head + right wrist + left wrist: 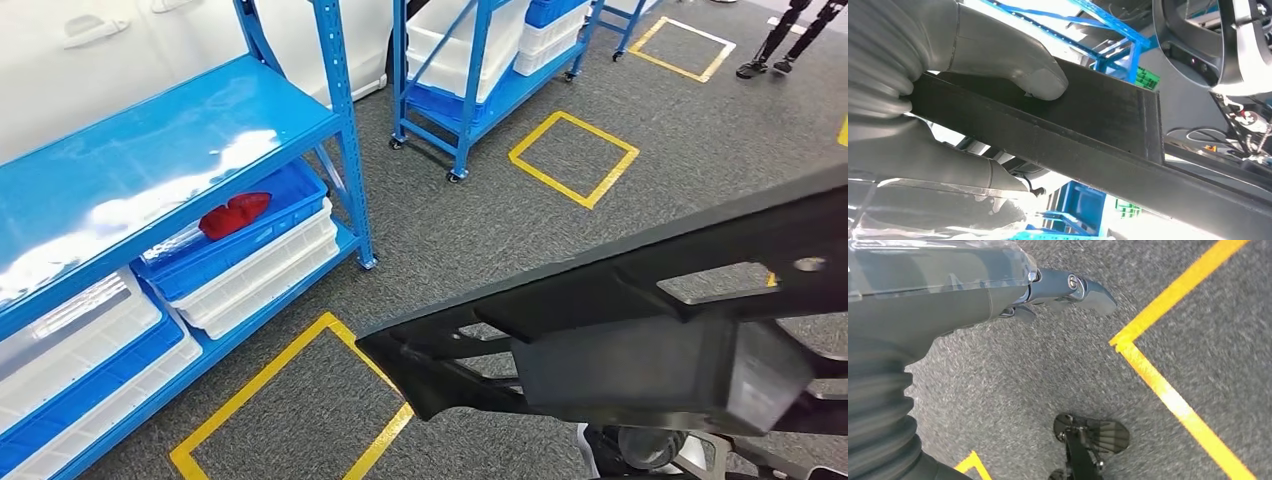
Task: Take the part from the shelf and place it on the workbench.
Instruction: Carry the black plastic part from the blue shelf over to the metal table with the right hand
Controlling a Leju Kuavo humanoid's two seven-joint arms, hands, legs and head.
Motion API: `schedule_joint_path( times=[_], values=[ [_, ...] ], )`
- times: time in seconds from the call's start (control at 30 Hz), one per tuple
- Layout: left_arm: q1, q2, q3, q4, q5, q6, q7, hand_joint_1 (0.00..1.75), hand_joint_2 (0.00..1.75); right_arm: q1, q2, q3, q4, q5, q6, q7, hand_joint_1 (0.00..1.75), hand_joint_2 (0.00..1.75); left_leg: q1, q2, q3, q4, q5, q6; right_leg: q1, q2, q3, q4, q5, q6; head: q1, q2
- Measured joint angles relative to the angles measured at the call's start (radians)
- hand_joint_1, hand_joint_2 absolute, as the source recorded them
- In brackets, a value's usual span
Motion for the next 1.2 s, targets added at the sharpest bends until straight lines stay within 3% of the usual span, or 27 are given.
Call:
schedule_joint_path(
  times=[0.07,0.13,0.2,0.23,0.3,0.37,0.4,0.43,0.47,0.53,0.6,0.67,0.73,0.8,0.87,0.93,0.97,1.0,1.03,1.1,1.17,1.2],
  values=[
    [-0.001,-0.005,-0.002,0.000,0.001,0.000,0.004,0.00,1.75,0.006,-0.011,0.020,-0.006,0.008,-0.014,0.000,1.75,1.75,-0.003,0.019,0.005,0.001,-0.004,-0.006,0.006,-0.041,0.083,-0.148,0.057,-0.010,0.000,0.000],
    [0.000,-0.009,-0.002,0.000,0.006,-0.001,0.005,0.00,1.75,0.013,-0.022,0.046,-0.018,0.013,-0.027,0.000,1.75,1.75,-0.007,0.036,0.009,0.002,-0.009,-0.016,0.015,-0.069,0.127,-0.235,0.077,-0.025,0.000,0.000],
    [0.000,-0.014,-0.002,0.000,0.014,0.000,0.003,0.00,1.75,0.023,-0.032,0.070,-0.031,0.013,-0.032,0.000,1.75,1.75,-0.009,0.056,0.013,0.000,-0.011,-0.027,0.019,-0.051,0.124,-0.243,0.077,-0.037,0.000,0.000],
    [-0.002,-0.016,-0.001,0.000,0.018,0.002,0.001,0.00,1.75,0.028,-0.035,0.079,-0.037,0.012,-0.032,0.000,1.75,1.75,-0.008,0.054,0.015,0.002,-0.016,-0.032,0.016,-0.040,0.126,-0.247,0.080,-0.042,0.000,0.000],
    [-0.001,-0.020,0.000,0.000,0.022,0.004,-0.004,0.00,1.75,0.034,-0.038,0.091,-0.047,0.007,-0.023,0.000,1.75,1.75,-0.004,0.015,-0.001,0.050,-0.053,-0.039,0.009,-0.020,0.131,-0.258,0.088,-0.055,0.000,0.000],
    [0.004,-0.023,0.004,0.000,0.023,0.006,-0.008,0.00,1.75,0.037,-0.039,0.097,-0.050,0.001,-0.010,0.000,1.75,1.75,-0.001,-0.037,-0.056,0.177,-0.121,-0.043,0.007,0.003,0.132,-0.262,0.091,-0.062,0.000,0.000],
    [0.007,-0.023,0.005,0.000,0.024,0.006,-0.009,0.00,1.75,0.040,-0.039,0.098,-0.050,-0.001,-0.006,0.000,1.75,1.75,-0.001,-0.047,-0.088,0.244,-0.148,-0.045,0.007,0.016,0.132,-0.261,0.092,-0.063,0.000,0.000],
    [0.009,-0.023,0.006,0.000,0.025,0.007,-0.009,0.00,1.75,0.043,-0.039,0.098,-0.050,-0.002,-0.004,0.000,1.75,1.75,-0.001,-0.051,-0.109,0.285,-0.156,-0.046,0.008,0.031,0.132,-0.261,0.092,-0.063,0.000,0.000],
    [0.010,-0.023,0.007,0.000,0.026,0.007,-0.010,0.00,1.75,0.045,-0.039,0.098,-0.050,-0.003,-0.003,0.000,1.75,1.75,-0.001,-0.053,-0.114,0.289,-0.144,-0.046,0.008,0.045,0.132,-0.260,0.092,-0.062,0.000,0.000],
    [0.010,-0.024,0.007,0.000,0.028,0.007,-0.011,0.00,1.75,0.047,-0.039,0.098,-0.050,-0.005,-0.003,0.000,1.75,1.75,0.001,-0.066,-0.069,0.183,-0.072,-0.044,0.007,0.072,0.135,-0.256,0.091,-0.059,0.000,0.000],
    [0.010,-0.024,0.009,0.000,0.029,0.007,-0.012,0.00,1.75,0.047,-0.039,0.099,-0.050,-0.007,0.000,0.000,1.75,1.75,0.005,-0.109,-0.013,0.053,-0.019,-0.040,0.008,0.097,0.132,-0.248,0.088,-0.051,0.000,0.000],
    [0.009,-0.024,0.013,0.000,0.030,0.008,-0.017,0.00,1.75,0.047,-0.039,0.098,-0.050,-0.009,0.015,0.000,1.75,1.75,0.003,-0.130,0.005,0.008,-0.012,-0.032,0.007,0.118,0.124,-0.243,0.089,-0.038,0.000,0.000],
    [0.005,-0.024,0.016,0.000,0.029,0.008,-0.025,0.00,1.75,0.046,-0.037,0.093,-0.052,-0.010,0.037,0.000,1.75,1.75,0.002,-0.109,0.006,0.004,-0.006,-0.019,0.004,0.128,0.118,-0.242,0.092,-0.025,0.000,0.000],
    [0.000,-0.023,0.017,0.000,0.025,0.008,-0.035,0.00,1.75,0.041,-0.032,0.087,-0.056,-0.008,0.045,0.000,1.75,1.75,0.004,-0.086,0.008,-0.003,0.001,-0.005,0.005,0.085,0.097,-0.202,0.066,-0.015,0.000,0.000],
    [0.001,-0.019,0.019,0.000,0.017,0.003,-0.042,0.00,1.75,0.035,-0.029,0.084,-0.058,-0.005,0.038,0.000,1.75,1.75,0.001,-0.060,0.007,-0.006,0.002,0.003,0.004,0.026,0.039,-0.084,0.002,-0.007,0.000,0.000],
    [0.004,-0.014,0.019,0.000,0.013,0.000,-0.046,0.00,1.75,0.035,-0.028,0.082,-0.057,-0.009,0.031,0.000,1.75,1.75,-0.003,-0.032,0.007,-0.006,0.000,0.005,-0.001,0.009,-0.018,0.033,-0.042,-0.001,0.000,0.000],
    [0.003,-0.012,0.020,0.000,0.015,0.000,-0.049,0.00,1.75,0.036,-0.028,0.080,-0.057,-0.017,0.037,0.000,1.75,1.75,-0.004,-0.019,0.007,-0.006,-0.001,0.005,-0.002,0.007,-0.025,0.047,-0.037,0.000,0.000,0.000],
    [0.001,-0.011,0.021,0.000,0.018,0.002,-0.050,0.00,1.75,0.036,-0.028,0.075,-0.056,-0.027,0.054,0.000,1.75,1.75,-0.005,-0.008,0.008,-0.006,-0.003,0.004,-0.003,0.003,-0.009,0.019,-0.016,-0.001,0.000,0.000],
    [-0.001,-0.010,0.022,0.000,0.022,0.004,-0.052,0.00,1.75,0.036,-0.026,0.068,-0.054,-0.039,0.081,0.000,1.75,1.75,-0.006,0.003,0.010,-0.005,-0.005,0.002,-0.002,-0.007,0.025,-0.044,0.017,-0.004,0.000,0.000],
    [-0.004,-0.010,0.026,0.000,0.031,0.011,-0.055,0.00,1.75,0.034,-0.013,0.047,-0.044,-0.058,0.147,0.000,1.75,1.75,-0.009,0.023,0.016,-0.005,-0.010,-0.006,0.007,-0.048,0.100,-0.185,0.064,-0.018,0.000,0.000],
    [-0.004,-0.010,0.032,0.000,0.037,0.016,-0.060,0.00,1.75,0.032,0.008,0.025,-0.029,-0.067,0.191,0.000,1.75,1.75,-0.012,0.041,0.020,-0.004,-0.016,-0.015,0.018,-0.067,0.128,-0.243,0.073,-0.032,0.000,0.000],
    [-0.004,-0.010,0.035,0.000,0.038,0.018,-0.062,0.00,1.75,0.032,0.016,0.016,-0.023,-0.069,0.201,0.000,1.75,1.75,-0.013,0.050,0.022,-0.005,-0.017,-0.020,0.021,-0.056,0.126,-0.243,0.074,-0.037,0.000,0.000]
  ],
)
